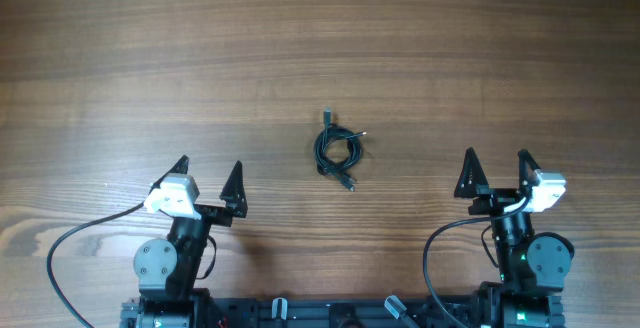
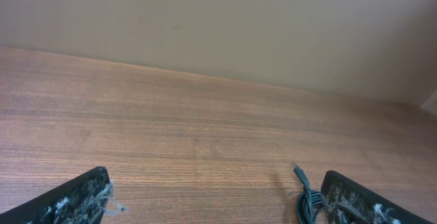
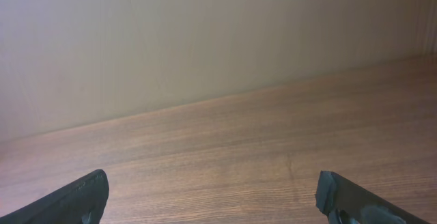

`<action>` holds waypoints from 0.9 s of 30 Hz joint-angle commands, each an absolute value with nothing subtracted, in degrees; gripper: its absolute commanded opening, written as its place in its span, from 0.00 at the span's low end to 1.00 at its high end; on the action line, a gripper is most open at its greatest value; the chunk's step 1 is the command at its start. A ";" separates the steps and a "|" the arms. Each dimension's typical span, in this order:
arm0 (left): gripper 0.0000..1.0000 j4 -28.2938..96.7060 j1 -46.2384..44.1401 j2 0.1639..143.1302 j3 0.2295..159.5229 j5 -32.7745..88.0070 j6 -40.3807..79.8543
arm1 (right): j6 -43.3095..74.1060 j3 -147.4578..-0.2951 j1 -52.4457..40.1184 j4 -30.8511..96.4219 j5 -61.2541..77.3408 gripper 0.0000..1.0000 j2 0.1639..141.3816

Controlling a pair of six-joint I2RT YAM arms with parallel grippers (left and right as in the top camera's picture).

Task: Untangle cables

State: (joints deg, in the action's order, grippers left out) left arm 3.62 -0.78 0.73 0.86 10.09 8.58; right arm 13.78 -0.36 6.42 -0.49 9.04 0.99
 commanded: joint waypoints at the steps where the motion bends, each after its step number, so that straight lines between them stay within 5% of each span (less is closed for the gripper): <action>1: 1.00 3.57 -0.40 0.38 0.32 9.52 7.27 | 14.09 -0.30 6.24 -0.75 10.20 1.00 0.43; 27: 1.00 1.37 -0.40 0.38 0.32 6.42 7.90 | 14.09 -0.30 6.24 -0.75 10.20 1.00 0.43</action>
